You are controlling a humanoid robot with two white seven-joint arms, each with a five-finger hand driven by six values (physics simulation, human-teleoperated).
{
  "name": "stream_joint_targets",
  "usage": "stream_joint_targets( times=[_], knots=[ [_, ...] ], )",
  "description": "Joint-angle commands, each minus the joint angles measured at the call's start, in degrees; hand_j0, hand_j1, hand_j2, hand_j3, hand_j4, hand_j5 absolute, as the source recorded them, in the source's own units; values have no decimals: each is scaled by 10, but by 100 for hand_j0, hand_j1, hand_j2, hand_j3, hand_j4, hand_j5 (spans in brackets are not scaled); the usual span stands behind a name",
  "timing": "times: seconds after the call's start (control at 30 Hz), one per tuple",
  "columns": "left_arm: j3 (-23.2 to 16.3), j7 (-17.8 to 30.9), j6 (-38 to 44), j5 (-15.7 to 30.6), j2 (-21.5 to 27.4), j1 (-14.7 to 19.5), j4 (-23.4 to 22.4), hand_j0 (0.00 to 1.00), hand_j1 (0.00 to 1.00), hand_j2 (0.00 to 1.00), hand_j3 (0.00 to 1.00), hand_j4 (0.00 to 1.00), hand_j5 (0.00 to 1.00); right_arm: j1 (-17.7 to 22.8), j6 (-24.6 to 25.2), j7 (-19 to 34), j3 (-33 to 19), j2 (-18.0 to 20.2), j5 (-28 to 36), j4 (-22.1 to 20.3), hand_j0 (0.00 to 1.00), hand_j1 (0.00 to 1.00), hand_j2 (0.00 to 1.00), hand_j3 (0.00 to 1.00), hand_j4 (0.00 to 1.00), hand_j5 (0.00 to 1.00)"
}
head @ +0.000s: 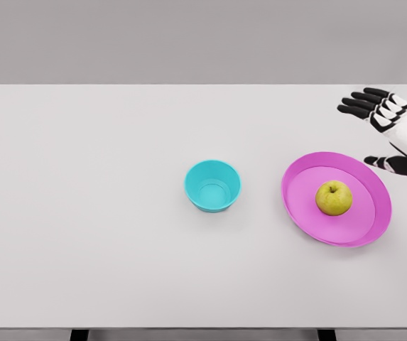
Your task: Put the apple from the pink plate into the blue bowl with your right arm
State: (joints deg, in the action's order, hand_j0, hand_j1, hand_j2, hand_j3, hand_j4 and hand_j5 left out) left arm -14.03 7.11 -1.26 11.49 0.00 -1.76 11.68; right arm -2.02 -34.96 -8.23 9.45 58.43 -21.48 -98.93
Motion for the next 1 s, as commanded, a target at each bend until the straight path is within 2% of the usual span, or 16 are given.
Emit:
stream_joint_targets(
  times=[0.0, 0.13, 0.17, 0.2, 0.23, 0.3, 0.43, 0.6, 0.63, 0.7, 0.73, 0.97],
  knots=[
    [1, 0, 0, 0, 0, 0, 0, 100, 100, 100, 100, 100, 100, 0, 0, -1, 5, 0, 4, 0, 100, 100, 100, 100, 100, 100],
    [1, 0, 0, 0, 0, 0, 1, 100, 100, 100, 100, 100, 100, 5, 0, 1, 0, 8, 7, 0, 100, 100, 100, 100, 100, 100],
    [1, 0, -1, 0, 0, 0, 0, 100, 100, 100, 100, 100, 100, 3, 0, 70, -3, 9, 5, -3, 100, 100, 100, 100, 100, 100],
    [1, 0, 0, 0, 0, 0, 0, 100, 100, 100, 100, 100, 100, -8, 0, 209, -20, 9, 9, -16, 100, 100, 100, 100, 100, 100],
    [1, 0, 0, 0, 0, 0, 0, 100, 100, 100, 100, 100, 100, -21, 0, 274, -24, 9, 10, -15, 100, 100, 100, 100, 100, 100],
    [0, 0, -1, 0, 0, 0, 0, 100, 100, 100, 100, 100, 100, -48, 0, 360, -25, 10, 12, -16, 100, 100, 100, 100, 100, 100],
    [1, 0, 0, 0, 0, 0, 0, 100, 100, 100, 100, 100, 100, -67, 0, 432, -22, 8, 24, -16, 100, 100, 100, 100, 100, 100],
    [1, 0, 0, 0, 0, 0, 1, 100, 100, 100, 100, 100, 100, -76, 0, 432, 3, 0, 27, -16, 100, 100, 100, 100, 100, 100],
    [1, 0, 0, 0, 0, 0, 0, 100, 100, 100, 100, 100, 100, -83, 0, 432, 15, -3, 27, -16, 100, 100, 100, 100, 100, 100],
    [1, 0, -1, 0, 0, 0, 0, 100, 100, 100, 100, 100, 100, -124, 0, 432, 68, -15, 27, -15, 100, 100, 100, 100, 100, 100],
    [0, 0, -1, 0, 0, 0, 0, 100, 100, 100, 100, 100, 100, -128, 0, 432, 76, -15, 27, -15, 100, 100, 100, 100, 100, 100],
    [0, 0, -1, 0, 0, 0, 0, 100, 100, 100, 100, 100, 100, -129, 0, 432, 101, -17, 26, 5, 100, 100, 100, 100, 100, 100]
  ],
)
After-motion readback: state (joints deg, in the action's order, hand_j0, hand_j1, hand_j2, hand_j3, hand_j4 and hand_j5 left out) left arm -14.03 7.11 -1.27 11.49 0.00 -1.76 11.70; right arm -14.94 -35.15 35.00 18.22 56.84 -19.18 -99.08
